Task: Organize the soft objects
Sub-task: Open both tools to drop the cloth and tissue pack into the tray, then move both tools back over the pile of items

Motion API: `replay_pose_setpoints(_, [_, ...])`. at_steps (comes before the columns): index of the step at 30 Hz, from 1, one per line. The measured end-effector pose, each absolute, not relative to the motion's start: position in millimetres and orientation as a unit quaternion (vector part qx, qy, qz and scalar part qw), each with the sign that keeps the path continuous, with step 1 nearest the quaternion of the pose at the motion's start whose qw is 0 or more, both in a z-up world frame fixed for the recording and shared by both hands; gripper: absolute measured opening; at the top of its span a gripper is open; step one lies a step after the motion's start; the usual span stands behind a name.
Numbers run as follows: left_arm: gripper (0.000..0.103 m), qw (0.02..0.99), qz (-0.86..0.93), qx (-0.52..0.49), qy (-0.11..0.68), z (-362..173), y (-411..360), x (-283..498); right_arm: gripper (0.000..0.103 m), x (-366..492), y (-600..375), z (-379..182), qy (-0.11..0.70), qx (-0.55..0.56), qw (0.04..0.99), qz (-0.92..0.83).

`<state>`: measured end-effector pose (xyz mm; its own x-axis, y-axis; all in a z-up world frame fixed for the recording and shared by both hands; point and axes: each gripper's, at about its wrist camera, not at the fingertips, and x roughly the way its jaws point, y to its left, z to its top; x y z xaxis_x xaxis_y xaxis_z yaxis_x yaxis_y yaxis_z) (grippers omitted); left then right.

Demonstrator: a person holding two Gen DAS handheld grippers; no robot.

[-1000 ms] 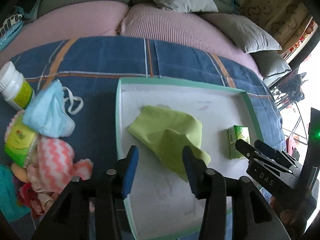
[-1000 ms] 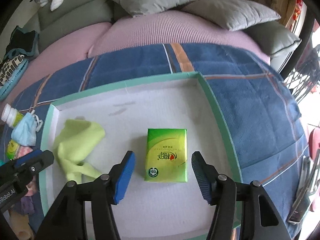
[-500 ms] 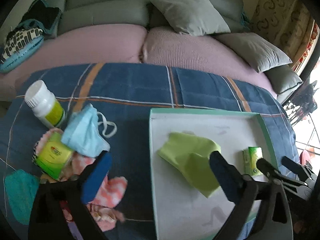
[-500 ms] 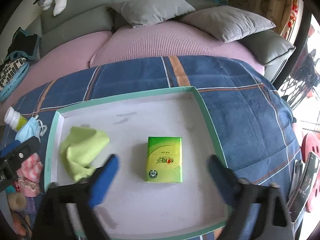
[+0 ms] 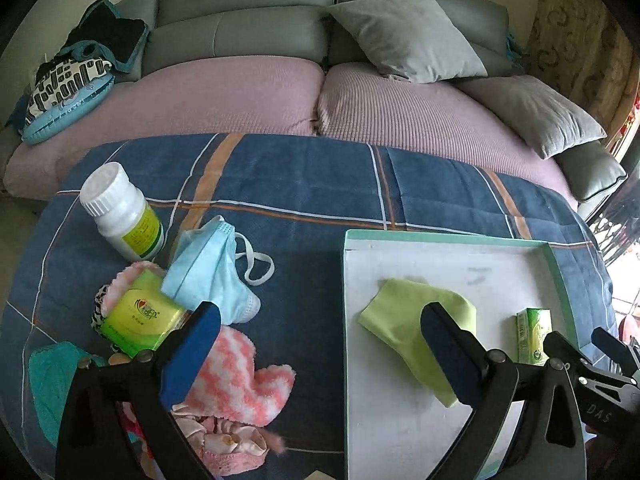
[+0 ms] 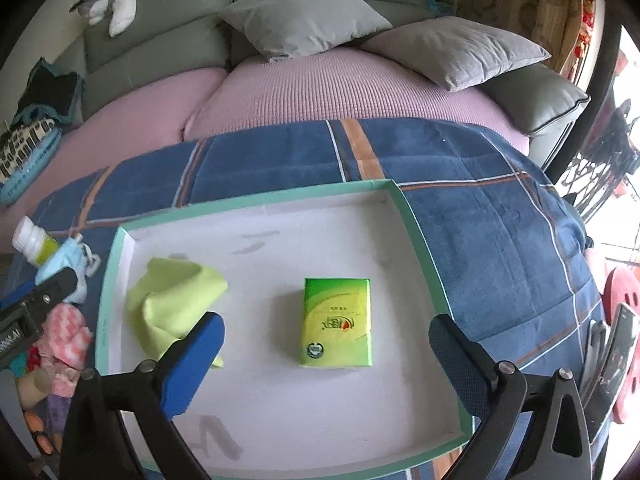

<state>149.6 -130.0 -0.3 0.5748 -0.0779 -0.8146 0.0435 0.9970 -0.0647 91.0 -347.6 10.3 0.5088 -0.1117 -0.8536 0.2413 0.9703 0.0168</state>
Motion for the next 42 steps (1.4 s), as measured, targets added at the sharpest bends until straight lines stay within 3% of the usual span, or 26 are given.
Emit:
replay_pose_setpoints(12, [0.100, 0.907, -0.013, -0.036, 0.418, 37.2, -100.6, 139.8, 0.103, 88.5, -326.9, 28.6, 0.442, 0.049, 0.885, -0.137])
replay_pose_setpoints(24, [0.100, 0.919, 0.115, -0.045, 0.376, 89.5, 3.2, 115.9, 0.103, 88.3, -265.4, 24.6, 0.452, 0.036, 0.888, -0.077])
replay_pose_setpoints(42, [0.100, 0.874, 0.207, -0.172, 0.405, 52.6, 132.8, 95.9, 0.103, 99.7, -172.0, 23.9, 0.453, 0.037, 0.889, 0.056])
